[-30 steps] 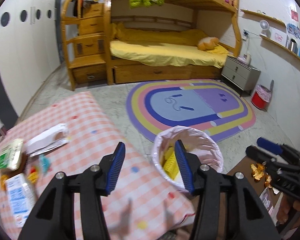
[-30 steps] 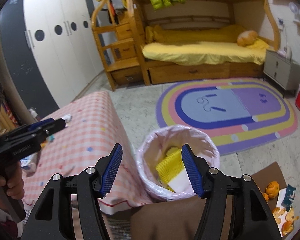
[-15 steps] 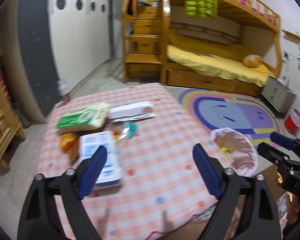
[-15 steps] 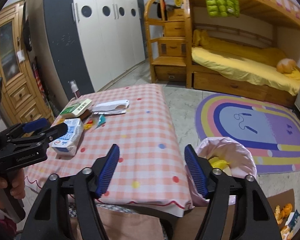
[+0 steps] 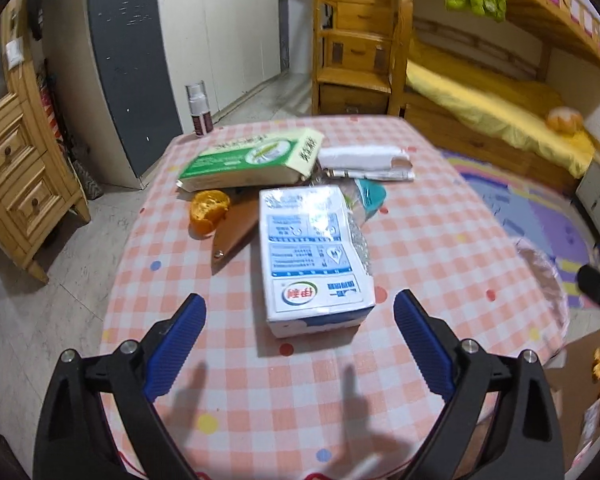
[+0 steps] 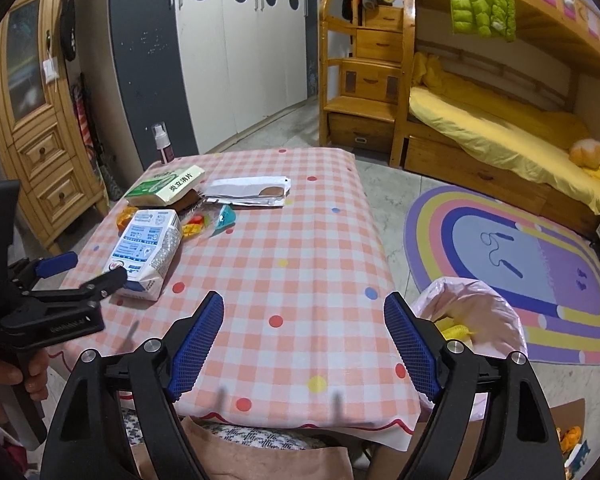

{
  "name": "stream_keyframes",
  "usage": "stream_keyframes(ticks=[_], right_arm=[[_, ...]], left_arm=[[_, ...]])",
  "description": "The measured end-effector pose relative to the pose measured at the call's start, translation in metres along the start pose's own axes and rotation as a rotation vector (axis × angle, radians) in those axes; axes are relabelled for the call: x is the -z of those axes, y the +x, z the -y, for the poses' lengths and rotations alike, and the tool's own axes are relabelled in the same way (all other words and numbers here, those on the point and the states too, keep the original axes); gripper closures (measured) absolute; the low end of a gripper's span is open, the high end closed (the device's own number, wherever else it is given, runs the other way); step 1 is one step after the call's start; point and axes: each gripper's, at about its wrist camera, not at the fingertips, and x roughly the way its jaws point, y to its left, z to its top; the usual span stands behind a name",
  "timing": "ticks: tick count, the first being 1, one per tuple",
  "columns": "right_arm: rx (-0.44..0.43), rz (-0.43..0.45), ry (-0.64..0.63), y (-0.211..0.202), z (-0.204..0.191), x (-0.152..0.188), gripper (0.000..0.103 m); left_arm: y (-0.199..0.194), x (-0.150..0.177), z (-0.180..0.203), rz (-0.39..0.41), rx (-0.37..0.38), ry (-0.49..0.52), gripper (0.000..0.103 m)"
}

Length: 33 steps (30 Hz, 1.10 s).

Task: Collect trash
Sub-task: 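Return to the table and grasp the white milk carton with the left gripper, then grasp the white paper packet with the right gripper while the left gripper holds the carton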

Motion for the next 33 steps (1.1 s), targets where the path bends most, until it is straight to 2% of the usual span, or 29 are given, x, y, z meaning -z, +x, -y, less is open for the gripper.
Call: stream_keyframes(ticks=[3, 6, 8, 10, 11, 16, 18, 21, 27, 33], right_arm=[[0.003, -0.005, 0.012, 0.002, 0.003, 0.001, 0.021], [0.005, -0.011, 0.019, 0.005, 0.006, 0.002, 0.021], [0.004, -0.015, 0.019, 0.006, 0.007, 0.002, 0.021], [0.0, -0.017, 0.019, 0.006, 0.008, 0.002, 0.021], [-0.004, -0.019, 0.018, 0.007, 0.008, 0.002, 0.021], [-0.028, -0.034, -0.006, 0.008, 0.003, 0.004, 0.035], [-0.037, -0.034, -0.008, 0.008, 0.0, 0.004, 0.035], [-0.047, -0.025, -0.023, 0.007, -0.005, 0.002, 0.034], [-0.071, -0.004, -0.059, 0.011, -0.02, -0.013, 0.027], [-0.086, -0.002, -0.11, 0.036, -0.036, -0.033, 0.026]], left_arm=[[0.017, -0.002, 0.01, -0.043, -0.036, 0.041, 0.011], [0.03, -0.004, 0.016, -0.05, -0.047, 0.07, 0.012], [0.038, -0.005, 0.018, -0.067, -0.04, 0.085, 0.018], [0.046, -0.003, 0.018, -0.103, -0.031, 0.092, 0.033], [0.046, -0.003, 0.016, -0.107, -0.019, 0.083, 0.034], [0.01, -0.002, 0.01, -0.029, 0.065, 0.058, 0.036], [-0.011, -0.002, 0.003, 0.006, 0.119, 0.03, 0.036], [-0.033, -0.003, -0.008, 0.051, 0.142, -0.003, 0.036], [-0.047, -0.005, -0.039, 0.103, 0.08, -0.052, 0.036], [-0.034, -0.008, -0.071, 0.093, 0.004, -0.112, 0.035]])
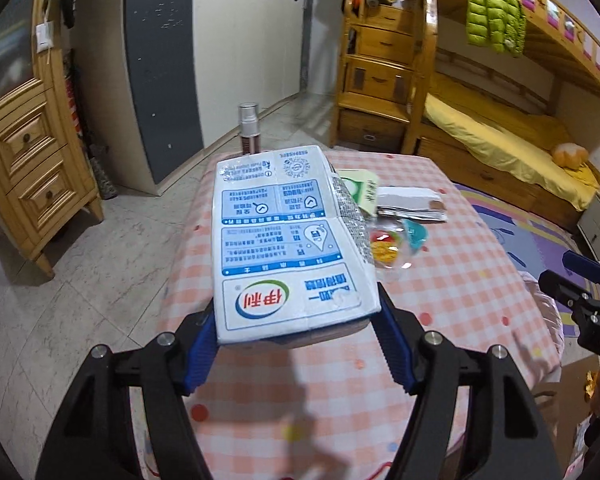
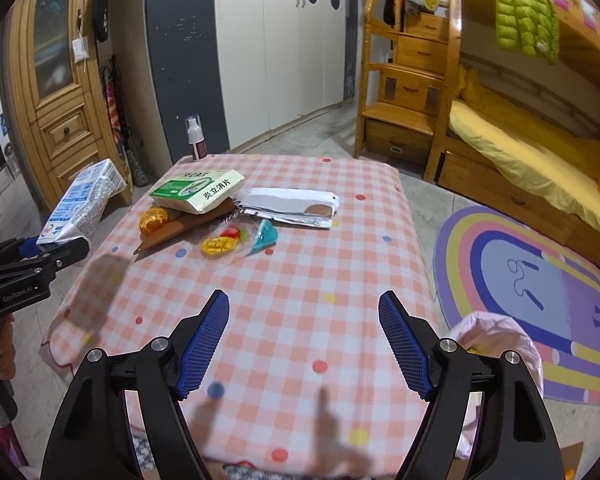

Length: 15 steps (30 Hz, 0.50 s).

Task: Collect trash
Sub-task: 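Grasp the white paper packet with the right gripper while the left gripper holds the carton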

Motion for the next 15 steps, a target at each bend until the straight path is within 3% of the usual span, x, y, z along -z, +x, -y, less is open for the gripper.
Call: stream_keyframes(ticks=[8, 15], right_arm=[[-0.014, -0.015, -0.013, 0.063, 0.004, -0.032, 0.035], [-0.007, -0.069, 0.012, 0.132, 0.02, -0.072, 0.053]], left_arm=[[0.024, -0.023, -0.014, 0.015, -0.005, 0.008, 0.035], [0.058, -0.054, -0.01, 0.028, 0.009, 0.031, 0.035]])
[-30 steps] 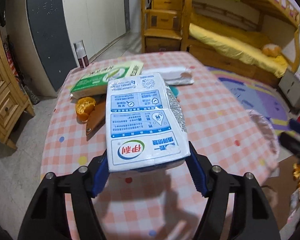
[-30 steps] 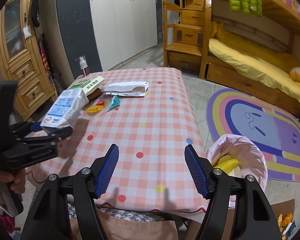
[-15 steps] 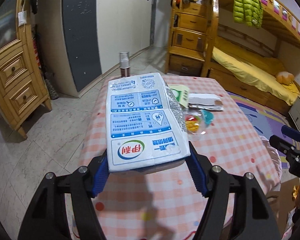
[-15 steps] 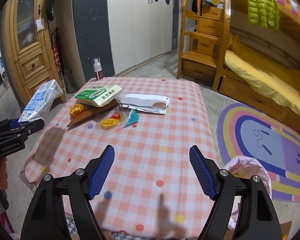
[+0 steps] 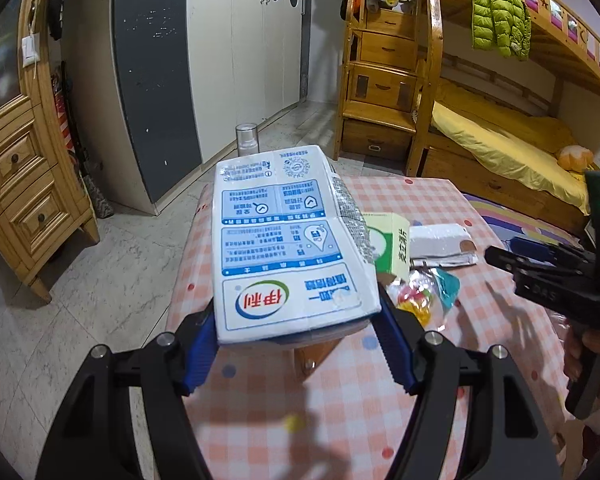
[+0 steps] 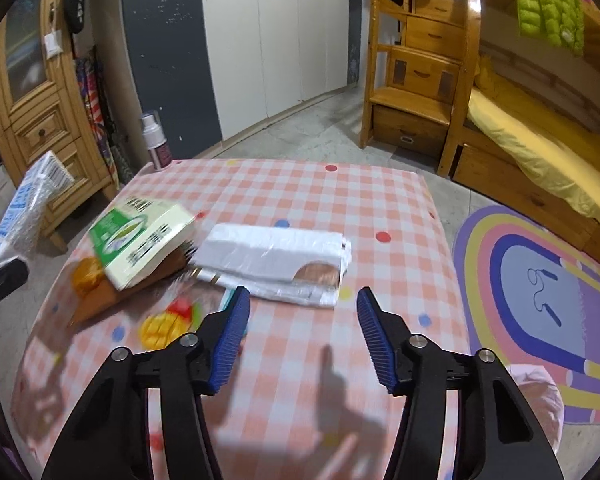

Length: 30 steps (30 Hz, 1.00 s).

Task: Collect trash
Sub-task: 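Grasp the white paper packet with the right gripper while the left gripper holds the carton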

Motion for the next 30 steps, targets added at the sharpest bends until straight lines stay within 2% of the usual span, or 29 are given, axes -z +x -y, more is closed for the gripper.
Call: stream_keyframes(ticks=[3, 7, 11, 18, 25, 27, 30], right_arm=[[0.017, -0.02, 0.01, 0.025, 0.006, -0.016, 0.064], [0.03, -0.055, 0.015, 0.059, 0.012, -0.033, 0.065], [0.063, -0.103, -0.019, 0.075, 0.015, -0.022, 0.068], [0.085, -0.137, 0.079, 0.031, 0.038, 0.022, 0.068], [0.112, -0.157, 0.155, -0.02, 0.036, 0.072, 0.067], [0.095, -0.174, 0.179, -0.031, 0.032, 0.082, 0.066], [0.011, -0.171, 0.228, -0.052, 0.034, 0.089, 0.066]], left_arm=[[0.01, -0.008, 0.005, -0.001, 0.016, 0.012, 0.035], [0.021, -0.011, 0.008, -0.001, 0.022, 0.025, 0.035], [0.024, -0.007, 0.01, -0.01, 0.02, 0.024, 0.035], [0.009, 0.008, 0.018, -0.014, 0.052, 0.031, 0.035], [-0.024, 0.039, 0.042, -0.016, 0.104, 0.075, 0.035], [-0.031, 0.048, 0.048, -0.025, 0.117, 0.09, 0.035], [-0.04, 0.06, 0.053, -0.034, 0.121, 0.108, 0.035]])
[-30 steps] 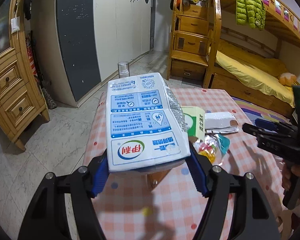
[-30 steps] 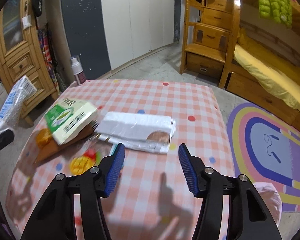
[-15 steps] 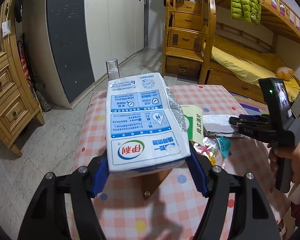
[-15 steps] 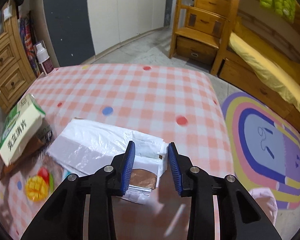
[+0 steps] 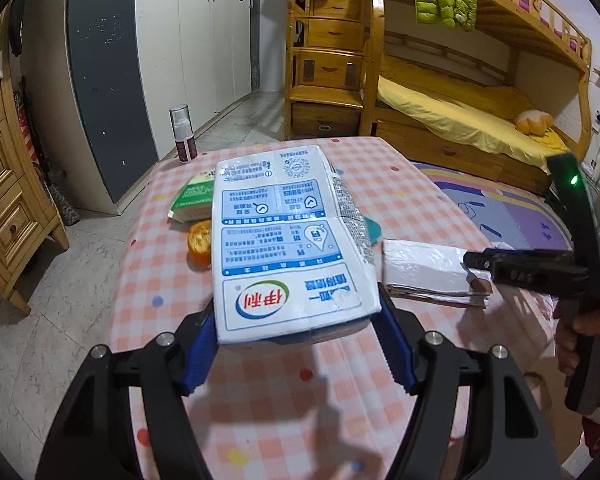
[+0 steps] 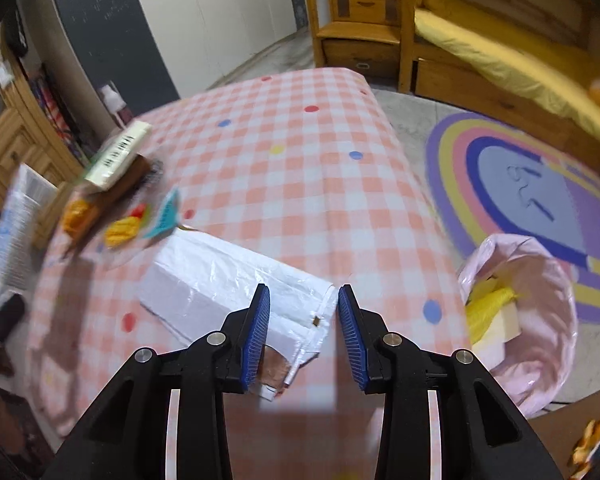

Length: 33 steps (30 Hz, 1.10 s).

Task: Collect trash
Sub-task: 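Grasp the white paper packet with the right gripper while the left gripper holds the carton, then carry the carton and paper packet to the wastebasket and release both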

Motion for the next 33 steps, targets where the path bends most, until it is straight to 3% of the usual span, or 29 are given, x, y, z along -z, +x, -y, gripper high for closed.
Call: stream_keyframes(ticks=[3, 4, 7, 9, 17, 18, 20, 21, 22, 25, 28, 32, 33], right_arm=[[0.053, 0.06, -0.063, -0.012, -0.002, -0.007, 0.072], [0.053, 0.06, -0.068, -0.009, -0.001, -0.01, 0.082], [0.06, 0.024, -0.069, 0.01, 0.005, -0.016, 0.09], [0.041, -0.013, -0.058, 0.018, 0.007, -0.013, 0.09], [-0.049, -0.065, -0.111, -0.017, -0.008, 0.038, 0.088], [-0.05, -0.058, -0.115, -0.021, -0.009, 0.04, 0.086], [-0.065, -0.003, -0.122, -0.035, -0.011, 0.042, 0.066], [-0.08, 0.026, -0.134, -0.04, -0.014, 0.041, 0.044], [-0.097, 0.052, -0.156, -0.043, -0.019, 0.041, 0.032], [-0.128, 0.039, -0.24, -0.035, -0.039, 0.043, 0.032], [-0.079, 0.005, -0.308, -0.015, -0.053, 0.045, 0.035], [-0.07, -0.016, -0.357, -0.009, -0.061, 0.054, 0.055], [-0.071, -0.01, -0.369, -0.011, -0.062, 0.058, 0.064]], left_arm=[[-0.005, 0.008, 0.004, -0.003, -0.016, 0.011, 0.035], [-0.007, 0.011, 0.006, -0.001, -0.021, 0.014, 0.035], [-0.009, 0.015, 0.008, -0.001, -0.036, 0.021, 0.035], [-0.01, 0.017, 0.009, -0.007, -0.041, 0.022, 0.035], [-0.014, 0.022, 0.011, -0.013, -0.04, 0.009, 0.035], [-0.016, 0.023, 0.011, -0.011, -0.038, 0.011, 0.035], [-0.018, 0.023, 0.012, -0.009, -0.037, 0.009, 0.035], [-0.019, 0.024, 0.011, -0.009, -0.036, 0.007, 0.035], [-0.019, 0.024, 0.011, -0.008, -0.036, 0.005, 0.035], [-0.022, 0.025, 0.009, -0.007, -0.037, 0.0, 0.035], [-0.023, 0.026, 0.008, -0.009, -0.038, -0.008, 0.035], [-0.023, 0.028, 0.007, -0.016, -0.04, -0.01, 0.035], [-0.023, 0.029, 0.007, -0.018, -0.038, -0.011, 0.035]])
